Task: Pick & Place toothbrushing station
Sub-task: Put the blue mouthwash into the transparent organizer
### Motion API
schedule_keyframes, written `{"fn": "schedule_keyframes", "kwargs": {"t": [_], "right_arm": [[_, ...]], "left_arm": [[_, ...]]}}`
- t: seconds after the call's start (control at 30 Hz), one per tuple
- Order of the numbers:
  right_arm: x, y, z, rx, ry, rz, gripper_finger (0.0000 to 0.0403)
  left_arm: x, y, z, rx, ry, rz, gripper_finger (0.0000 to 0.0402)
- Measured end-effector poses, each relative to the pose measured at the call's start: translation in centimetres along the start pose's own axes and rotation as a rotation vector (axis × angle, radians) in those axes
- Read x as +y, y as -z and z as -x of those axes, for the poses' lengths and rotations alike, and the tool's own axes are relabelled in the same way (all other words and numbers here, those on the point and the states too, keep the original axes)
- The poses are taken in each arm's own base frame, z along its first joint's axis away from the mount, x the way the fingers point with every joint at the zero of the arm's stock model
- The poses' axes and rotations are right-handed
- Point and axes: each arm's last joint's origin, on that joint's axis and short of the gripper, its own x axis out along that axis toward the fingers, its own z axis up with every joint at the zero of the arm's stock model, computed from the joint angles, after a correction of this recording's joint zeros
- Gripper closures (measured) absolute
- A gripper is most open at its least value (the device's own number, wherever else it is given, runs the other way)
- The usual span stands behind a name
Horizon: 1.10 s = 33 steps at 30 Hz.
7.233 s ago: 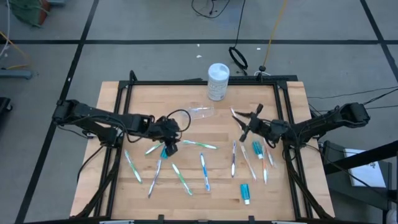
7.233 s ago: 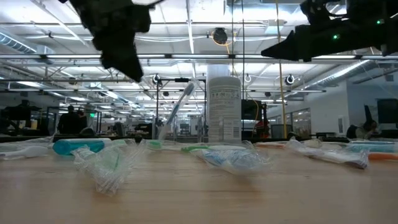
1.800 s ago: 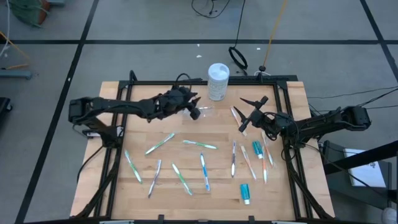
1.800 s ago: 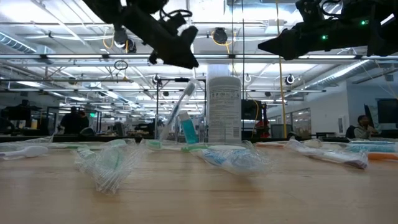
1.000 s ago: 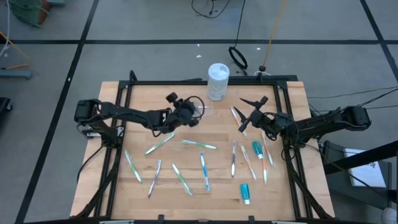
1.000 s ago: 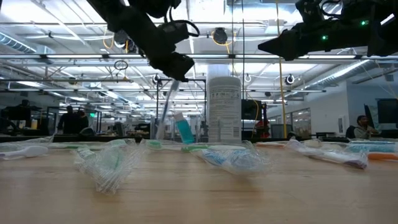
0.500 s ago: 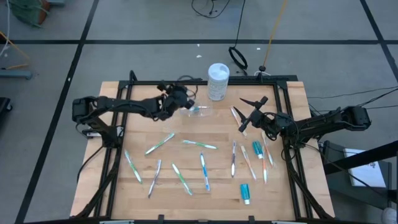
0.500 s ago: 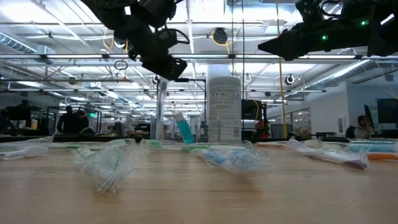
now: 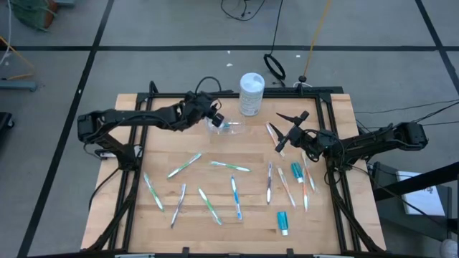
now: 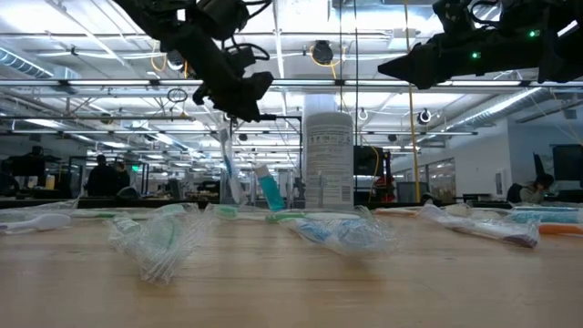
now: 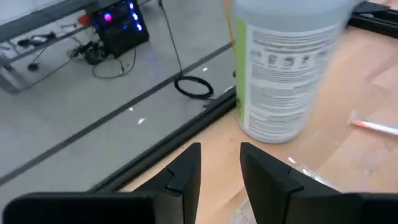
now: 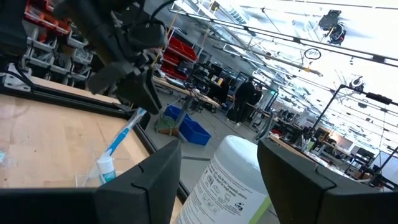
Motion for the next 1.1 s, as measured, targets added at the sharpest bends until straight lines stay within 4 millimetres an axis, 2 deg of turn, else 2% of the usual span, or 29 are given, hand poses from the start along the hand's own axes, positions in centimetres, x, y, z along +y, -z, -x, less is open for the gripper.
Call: {"fn": "schedule_keyframes", "kwargs": {"t": [0.2,0.37,0.47,0.6,0.77,0.93,1.1], "right_arm": [[0.0,0.0,0.0,0.0,0.0,0.0,0.0195],[0.0,0.0,0.0,0.001,0.0,0.001,0.0195],[0.0,0.0,0.0,0.001,-0.001,0.001,0.0195],[0.0,0.0,0.0,0.0,0.0,0.0,0.0195],[0.0,0.0,0.0,0.0,0.0,-0.014,0.0195],[0.0,0.0,0.0,0.001,-0.001,-0.025,0.0195],[0.0,0.0,0.0,0.001,0.001,-0.025,0.0195]], "left_arm": [[-2.4,0.7,1.3,0.044,0.203,-0.058,0.0284],[-4.4,2.9,1.8,0.184,0.295,-0.101,0.0284],[-4.9,3.9,2.6,0.254,0.288,-0.159,0.0284],[-4.9,4.2,2.9,0.249,0.204,-0.198,0.0284],[-4.8,4.5,2.0,0.267,0.199,-0.168,0.0284],[-5.4,5.6,-0.2,0.279,0.187,-0.188,0.0284],[-5.5,4.8,-0.9,0.203,0.218,-0.147,0.0283]]}}
